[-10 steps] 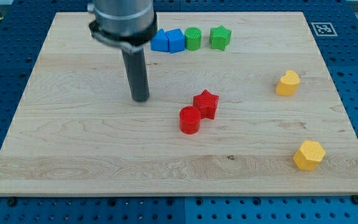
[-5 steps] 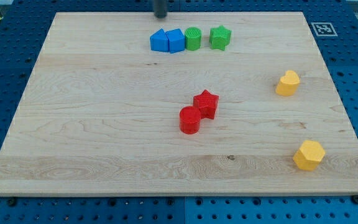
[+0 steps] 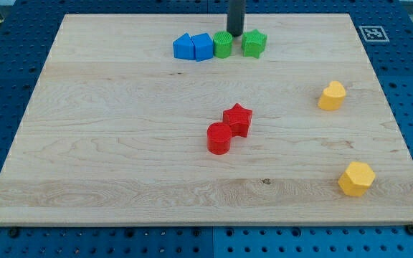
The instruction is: Push the green star above red star
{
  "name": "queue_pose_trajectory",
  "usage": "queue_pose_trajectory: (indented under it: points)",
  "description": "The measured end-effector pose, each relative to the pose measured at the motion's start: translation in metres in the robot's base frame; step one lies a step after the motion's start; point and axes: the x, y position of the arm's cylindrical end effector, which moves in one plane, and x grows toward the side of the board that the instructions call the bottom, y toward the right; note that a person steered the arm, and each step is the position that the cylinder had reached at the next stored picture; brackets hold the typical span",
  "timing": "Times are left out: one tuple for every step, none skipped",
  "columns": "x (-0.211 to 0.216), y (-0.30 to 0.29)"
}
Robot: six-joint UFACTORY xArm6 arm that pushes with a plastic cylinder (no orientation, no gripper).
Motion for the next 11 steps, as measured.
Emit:
queue_pose_trajectory:
  points:
    - [0.018,0.018]
    - [0.020,0.024]
    - [0.020,0.036]
    - [0.021,0.053]
    - [0.030,0.057]
    - [0.046,0.061]
    - [0.063,0.075]
    - [0.075,0.086]
    - [0.078,0.081]
    - [0.078,0.057]
    - [0.089,0.053]
